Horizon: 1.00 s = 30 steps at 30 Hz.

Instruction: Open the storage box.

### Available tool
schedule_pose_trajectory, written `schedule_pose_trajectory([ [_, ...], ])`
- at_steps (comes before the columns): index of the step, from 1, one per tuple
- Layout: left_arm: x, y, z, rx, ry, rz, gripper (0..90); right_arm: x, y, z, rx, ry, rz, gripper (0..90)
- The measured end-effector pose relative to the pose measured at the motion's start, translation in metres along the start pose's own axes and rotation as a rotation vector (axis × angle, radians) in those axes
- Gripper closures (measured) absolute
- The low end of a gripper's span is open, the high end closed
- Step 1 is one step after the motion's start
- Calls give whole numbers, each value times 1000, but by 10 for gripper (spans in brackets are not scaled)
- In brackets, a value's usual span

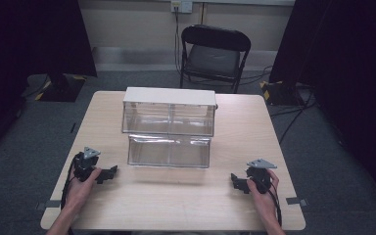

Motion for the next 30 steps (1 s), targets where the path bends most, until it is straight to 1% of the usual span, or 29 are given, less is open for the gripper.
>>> schedule_pose_trajectory([
  [7, 1, 0, 0, 0, 2, 5, 15, 0, 0, 0, 0, 0, 0, 105],
  [8, 1, 1, 0, 6, 2, 5, 23, 0, 0, 0, 0, 0, 0, 104],
  [9, 3, 0, 1, 6, 6, 9, 48, 0, 0, 0, 0, 0, 0, 105],
  [10, 3, 0, 1, 6, 6, 9, 95, 0, 0, 0, 0, 0, 0, 105],
  [11, 4, 0, 2, 14, 15, 8, 95, 0, 0, 0, 0, 0, 0, 105],
  [12, 5, 0, 2, 13, 16, 13, 180, 0, 0, 0, 0, 0, 0, 105],
  [13, 5, 0, 2, 13, 16, 13, 165, 0, 0, 0, 0, 0, 0, 105],
  [14, 7, 1, 4, 15, 26, 6, 156, 0, 0, 0, 0, 0, 0, 104],
  [15, 7, 1, 4, 15, 26, 6, 165, 0, 0, 0, 0, 0, 0, 104],
  [19, 15, 8, 10, 13, 58, -33, 170, 0, 0, 0, 0, 0, 0, 104],
  [20, 15, 8, 10, 13, 58, -33, 171, 0, 0, 0, 0, 0, 0, 104],
  [22, 19, 12, 12, 3, 66, -47, 171, 0, 0, 0, 0, 0, 0, 104],
  [23, 20, 14, 13, 7, 71, -54, 171, 0, 0, 0, 0, 0, 0, 104],
  [24, 23, 19, 15, 0, 82, -81, 171, 0, 0, 0, 0, 0, 0, 105],
  [25, 23, 19, 15, 0, 82, -81, 170, 0, 0, 0, 0, 0, 0, 105],
  [27, 25, 24, 18, -7, 94, -93, 170, 0, 0, 0, 0, 0, 0, 105],
  [28, 29, 30, 20, -14, 108, -125, 168, 0, 0, 0, 0, 0, 0, 105],
  [29, 29, 30, 20, -14, 108, -125, 164, 0, 0, 0, 0, 0, 0, 105],
  [30, 30, 33, 21, -16, 110, -137, 164, 0, 0, 0, 0, 0, 0, 105],
])
Point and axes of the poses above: each handheld gripper's, and its own axes: x roughly backward along the jaws, z roughly out of its top, y roughly to its right, the point moved 9 cm from there along -x, roughly forward along the jaws, and after that the axes turned 6 degrees about z, right-handed, at the moved point
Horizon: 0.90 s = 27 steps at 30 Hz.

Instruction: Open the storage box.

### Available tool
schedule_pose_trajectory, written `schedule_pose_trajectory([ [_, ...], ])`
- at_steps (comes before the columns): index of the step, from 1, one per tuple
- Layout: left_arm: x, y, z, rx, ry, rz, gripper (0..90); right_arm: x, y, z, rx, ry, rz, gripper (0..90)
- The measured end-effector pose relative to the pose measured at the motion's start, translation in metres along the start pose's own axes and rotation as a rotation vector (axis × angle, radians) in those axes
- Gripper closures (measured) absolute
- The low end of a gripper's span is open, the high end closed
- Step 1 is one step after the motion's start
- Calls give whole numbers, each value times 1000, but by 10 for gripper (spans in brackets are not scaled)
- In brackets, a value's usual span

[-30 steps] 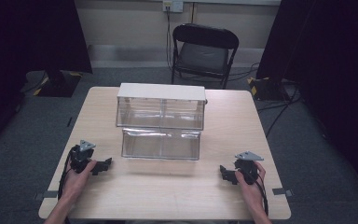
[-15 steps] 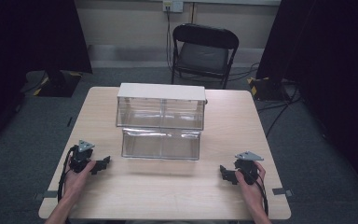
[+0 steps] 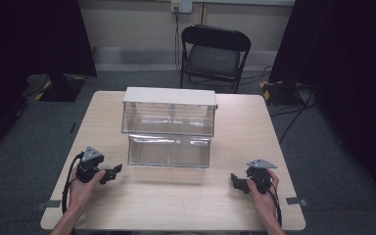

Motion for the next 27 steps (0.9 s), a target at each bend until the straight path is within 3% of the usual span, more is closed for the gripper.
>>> schedule_pose_trajectory([
  [14, 6, 31, 7, -81, 24, -89, 175, 0, 0, 0, 0, 0, 1, 105],
  [27, 1, 47, 12, -111, 47, -113, 175, 0, 0, 0, 0, 0, 1, 105],
])
Point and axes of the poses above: each handheld gripper's, and its own axes: x roughly backward along the jaws, z roughly out of its top, y roughly to its right, the point moved 9 cm from there along -x, roughly forward along the jaws, and after that the axes turned 6 degrees about z, right-handed, at the moved point
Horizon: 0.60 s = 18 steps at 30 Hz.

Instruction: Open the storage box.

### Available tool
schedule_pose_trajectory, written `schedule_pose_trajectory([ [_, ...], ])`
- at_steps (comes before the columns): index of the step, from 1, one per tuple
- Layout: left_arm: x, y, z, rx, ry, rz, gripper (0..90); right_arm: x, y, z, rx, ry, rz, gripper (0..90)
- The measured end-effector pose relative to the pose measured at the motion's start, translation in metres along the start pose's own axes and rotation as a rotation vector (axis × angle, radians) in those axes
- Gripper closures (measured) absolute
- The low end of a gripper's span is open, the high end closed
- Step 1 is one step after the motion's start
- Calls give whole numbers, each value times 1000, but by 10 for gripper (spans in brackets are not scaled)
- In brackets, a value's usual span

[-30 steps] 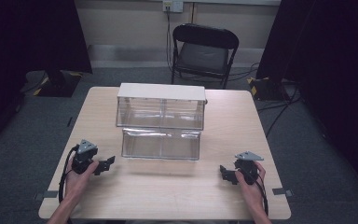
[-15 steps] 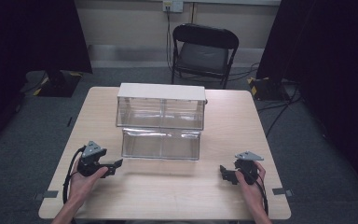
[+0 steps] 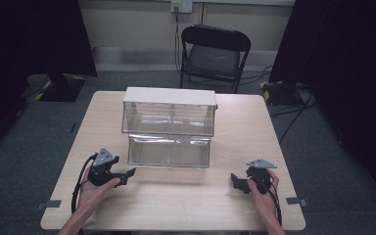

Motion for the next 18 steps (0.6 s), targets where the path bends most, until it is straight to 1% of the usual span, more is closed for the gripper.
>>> schedule_pose_trajectory([
  [3, -2, 3, 2, -17, 1, -3, 175, 0, 0, 0, 0, 0, 0, 105],
  [6, -3, 5, 3, -11, 2, -5, 175, 0, 0, 0, 0, 0, 0, 105],
  [7, -3, 5, 4, -20, 4, -5, 174, 0, 0, 0, 0, 0, 0, 105],
  [9, -4, 5, 5, -9, 9, -6, 174, 0, 0, 0, 0, 0, 0, 105],
  [12, -5, 5, 6, -13, 11, -7, 172, 0, 0, 0, 0, 0, 0, 105],
  [14, -5, 6, 7, -2, 13, -13, 169, 0, 0, 0, 0, 0, 0, 105],
  [17, -7, 7, 9, -10, 15, -11, 167, 0, 0, 0, 0, 0, 0, 105],
  [18, -8, 8, 10, -5, 18, -15, 166, 0, 0, 0, 0, 0, 0, 105],
])
Point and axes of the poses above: each handheld gripper's, and its own axes: x roughly backward along the jaws, z roughly out of its top, y roughly to its right, the point moved 9 cm from there along -x, roughly forward along the jaws, and after that the axes turned 6 degrees about z, right-handed, at the moved point
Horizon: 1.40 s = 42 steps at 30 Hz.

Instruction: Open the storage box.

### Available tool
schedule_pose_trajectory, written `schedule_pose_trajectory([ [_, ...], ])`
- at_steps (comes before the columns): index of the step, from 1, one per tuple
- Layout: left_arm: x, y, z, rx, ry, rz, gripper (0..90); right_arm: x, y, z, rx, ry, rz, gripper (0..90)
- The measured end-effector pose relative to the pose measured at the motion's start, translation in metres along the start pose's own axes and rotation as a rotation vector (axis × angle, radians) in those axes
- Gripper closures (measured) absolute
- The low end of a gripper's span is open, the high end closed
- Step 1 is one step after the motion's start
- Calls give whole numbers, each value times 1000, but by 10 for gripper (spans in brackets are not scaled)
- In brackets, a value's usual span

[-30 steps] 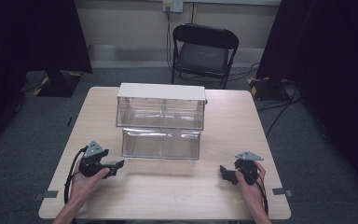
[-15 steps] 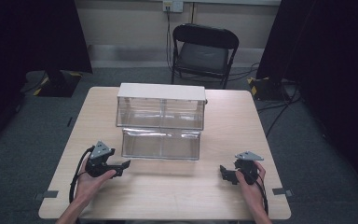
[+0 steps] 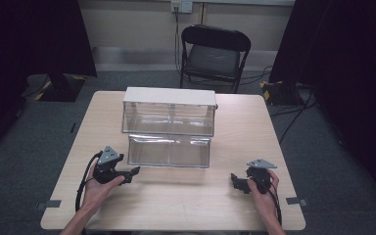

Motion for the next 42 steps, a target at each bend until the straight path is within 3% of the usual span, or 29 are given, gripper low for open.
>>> schedule_pose_trajectory([
  [42, 0, 16, 9, 5, 45, -67, 160, 0, 0, 0, 1, 0, 0, 105],
])
Point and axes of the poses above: each handheld gripper's, and its own axes: x roughly backward along the jaws, z roughly out of its top, y roughly to its right, the point moved 9 cm from there along -x, roughly forward along the jaws, and after that the axes turned 6 degrees about z, right-handed, at the moved point
